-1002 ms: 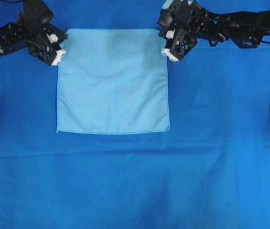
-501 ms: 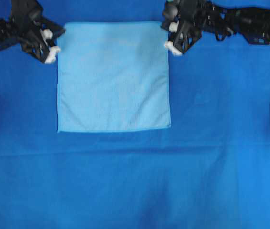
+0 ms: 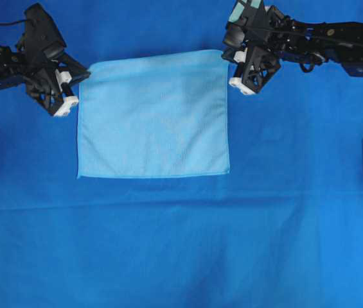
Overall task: Fold the light blue towel.
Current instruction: 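Pull both held corners toward the bottom edge, folding the towel in half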
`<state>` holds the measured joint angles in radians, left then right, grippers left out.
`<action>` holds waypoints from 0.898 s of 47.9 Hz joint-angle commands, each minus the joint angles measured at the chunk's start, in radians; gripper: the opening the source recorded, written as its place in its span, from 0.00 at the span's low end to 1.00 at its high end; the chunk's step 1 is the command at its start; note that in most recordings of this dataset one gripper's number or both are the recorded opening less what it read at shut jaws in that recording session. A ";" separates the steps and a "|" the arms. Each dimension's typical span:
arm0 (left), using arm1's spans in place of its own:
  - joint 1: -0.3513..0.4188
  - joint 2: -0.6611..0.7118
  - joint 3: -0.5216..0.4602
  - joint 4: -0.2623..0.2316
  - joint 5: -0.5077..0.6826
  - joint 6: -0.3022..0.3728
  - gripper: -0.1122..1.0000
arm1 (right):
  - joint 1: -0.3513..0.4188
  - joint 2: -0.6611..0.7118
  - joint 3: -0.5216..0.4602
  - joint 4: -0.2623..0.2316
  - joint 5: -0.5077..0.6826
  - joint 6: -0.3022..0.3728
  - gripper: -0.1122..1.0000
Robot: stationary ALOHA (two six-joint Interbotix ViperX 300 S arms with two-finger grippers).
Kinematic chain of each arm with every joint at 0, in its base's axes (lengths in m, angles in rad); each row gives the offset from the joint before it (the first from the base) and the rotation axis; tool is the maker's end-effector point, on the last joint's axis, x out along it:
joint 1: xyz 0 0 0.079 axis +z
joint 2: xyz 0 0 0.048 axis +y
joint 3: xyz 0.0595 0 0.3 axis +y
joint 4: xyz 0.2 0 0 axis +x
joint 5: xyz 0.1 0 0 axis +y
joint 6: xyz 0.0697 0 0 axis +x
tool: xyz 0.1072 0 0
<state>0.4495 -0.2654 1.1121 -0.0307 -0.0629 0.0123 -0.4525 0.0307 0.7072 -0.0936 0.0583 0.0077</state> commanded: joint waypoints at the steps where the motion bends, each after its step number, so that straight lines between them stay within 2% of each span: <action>1: -0.055 -0.038 0.002 0.002 0.029 -0.005 0.12 | 0.038 -0.054 0.011 0.002 0.014 0.003 0.13; 10: -0.210 -0.078 0.017 0.000 0.075 -0.040 0.12 | 0.150 -0.094 0.048 0.020 0.051 0.034 0.13; 23: -0.402 -0.074 0.023 0.000 0.114 -0.172 0.12 | 0.288 -0.094 0.066 0.025 0.080 0.141 0.13; 32: -0.459 -0.072 0.035 0.000 0.115 -0.199 0.12 | 0.334 -0.092 0.072 0.025 0.077 0.190 0.13; 43: -0.463 -0.049 0.040 0.000 0.107 -0.201 0.12 | 0.344 -0.084 0.084 0.025 0.063 0.230 0.13</action>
<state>-0.0092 -0.3175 1.1551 -0.0307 0.0491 -0.1902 -0.1074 -0.0414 0.7961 -0.0721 0.1304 0.2347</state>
